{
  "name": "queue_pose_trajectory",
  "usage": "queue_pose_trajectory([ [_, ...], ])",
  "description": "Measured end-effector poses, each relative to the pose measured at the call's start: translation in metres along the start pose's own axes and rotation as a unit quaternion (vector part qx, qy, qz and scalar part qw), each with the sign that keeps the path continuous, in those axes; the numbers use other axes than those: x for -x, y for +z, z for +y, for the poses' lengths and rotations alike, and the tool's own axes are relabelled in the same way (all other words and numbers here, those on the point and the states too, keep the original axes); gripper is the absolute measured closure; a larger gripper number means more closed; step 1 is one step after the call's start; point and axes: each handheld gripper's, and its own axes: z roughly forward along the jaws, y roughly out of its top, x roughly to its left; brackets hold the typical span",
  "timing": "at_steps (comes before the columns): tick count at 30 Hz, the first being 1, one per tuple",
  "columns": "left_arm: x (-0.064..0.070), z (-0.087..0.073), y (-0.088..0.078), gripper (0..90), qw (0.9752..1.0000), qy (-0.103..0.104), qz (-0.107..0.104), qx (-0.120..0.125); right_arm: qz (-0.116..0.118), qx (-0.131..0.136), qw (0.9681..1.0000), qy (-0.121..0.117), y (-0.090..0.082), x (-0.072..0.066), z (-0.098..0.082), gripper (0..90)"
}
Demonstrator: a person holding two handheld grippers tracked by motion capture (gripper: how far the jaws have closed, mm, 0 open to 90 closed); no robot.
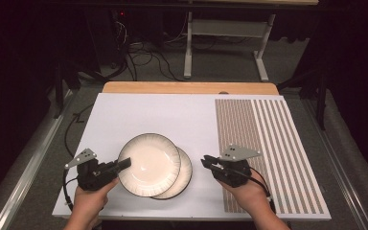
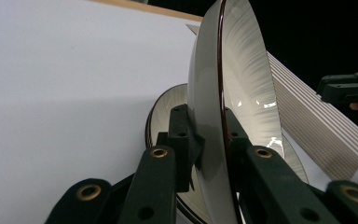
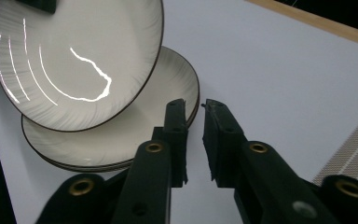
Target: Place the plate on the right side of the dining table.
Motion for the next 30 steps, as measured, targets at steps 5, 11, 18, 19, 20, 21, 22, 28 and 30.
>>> queue_pose_trajectory([
  [5,0.006,0.002,-0.004,79.6,0.9985,0.045,0.025,0.015,-0.015,0.019,0.9997,0.009,-0.018,0.010,-0.007,61.3],
  [11,0.009,0.005,-0.008,79.6,0.9956,0.079,0.041,0.027,-0.022,0.038,0.9986,0.029,-0.037,0.020,-0.016,48.5],
  [18,0.016,0.006,-0.012,79.5,0.9892,0.131,0.052,0.041,-0.040,0.066,0.9961,0.042,-0.047,0.025,-0.024,20.3],
  [19,0.017,0.006,-0.012,79.4,0.9887,0.134,0.050,0.043,-0.040,0.070,0.9957,0.045,-0.049,0.025,-0.025,14.4],
  [20,0.018,0.005,-0.013,79.4,0.9873,0.145,0.049,0.044,-0.042,0.074,0.9956,0.040,-0.050,0.024,-0.025,11.8],
  [21,0.018,0.005,-0.013,79.4,0.9873,0.145,0.049,0.044,-0.045,0.078,0.9952,0.038,-0.050,0.024,-0.026,7.4],
  [22,0.019,0.005,-0.013,79.4,0.9870,0.146,0.050,0.046,-0.045,0.078,0.9952,0.038,-0.050,0.024,-0.026,7.4],
  [28,0.020,0.005,-0.014,79.2,0.9853,0.157,0.048,0.047,-0.051,0.081,0.9949,0.031,-0.051,0.021,-0.031,0.6],
  [30,0.019,0.005,-0.014,79.2,0.9855,0.157,0.048,0.045,-0.049,0.078,0.9953,0.030,-0.050,0.021,-0.032,0.5],
])
